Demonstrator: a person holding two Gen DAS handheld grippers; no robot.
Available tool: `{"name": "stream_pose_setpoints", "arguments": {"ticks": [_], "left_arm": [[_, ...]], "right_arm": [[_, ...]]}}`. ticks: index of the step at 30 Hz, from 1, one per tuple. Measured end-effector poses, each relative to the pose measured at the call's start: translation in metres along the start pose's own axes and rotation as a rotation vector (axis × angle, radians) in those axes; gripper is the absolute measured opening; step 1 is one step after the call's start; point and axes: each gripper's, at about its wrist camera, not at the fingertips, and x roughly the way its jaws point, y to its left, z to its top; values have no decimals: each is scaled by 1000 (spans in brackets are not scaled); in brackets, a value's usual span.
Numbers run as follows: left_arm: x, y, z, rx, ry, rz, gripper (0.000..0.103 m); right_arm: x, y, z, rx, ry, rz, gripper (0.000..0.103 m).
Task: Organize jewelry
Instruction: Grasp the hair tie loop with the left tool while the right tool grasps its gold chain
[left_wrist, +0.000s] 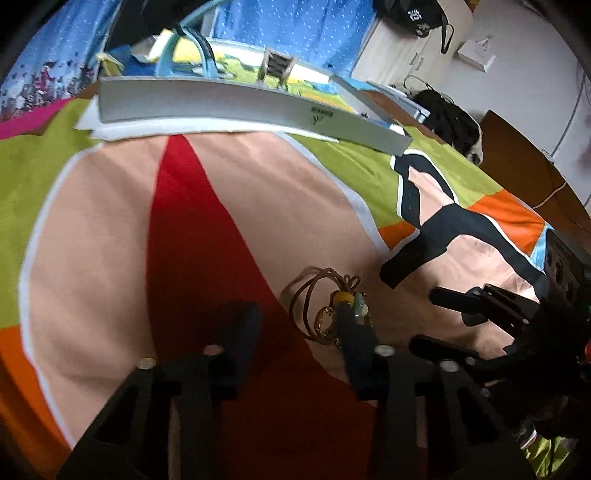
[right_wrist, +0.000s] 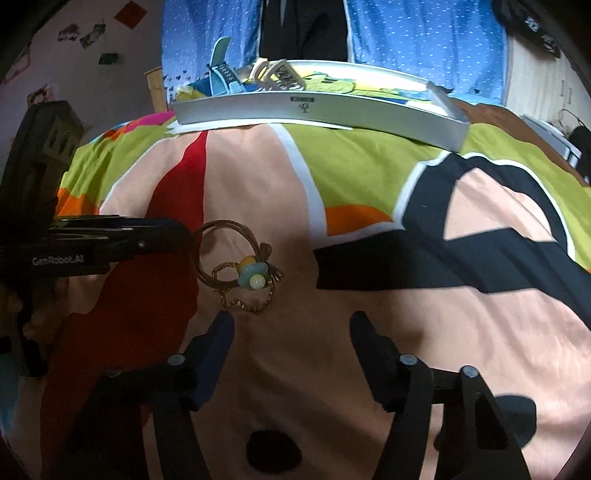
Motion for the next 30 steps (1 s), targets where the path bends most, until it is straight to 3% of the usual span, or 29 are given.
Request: {"name": "stream_pose_setpoints", "arguments": {"ticks": [5, 10, 23, 30], "left_arm": [[13, -1, 4, 22, 52, -39, 18], [23, -1, 2, 27, 86, 9, 2], [-3, 21, -6, -98, 15, 135, 0], [-19, 30, -14, -155, -10, 186, 0]], "right_arm": [[12, 3, 3, -22, 23, 7, 48], [20, 4, 4, -29, 40, 6, 44], [41, 14, 18, -80, 66, -2, 38], [57, 22, 23, -147, 122, -12, 37]]}}
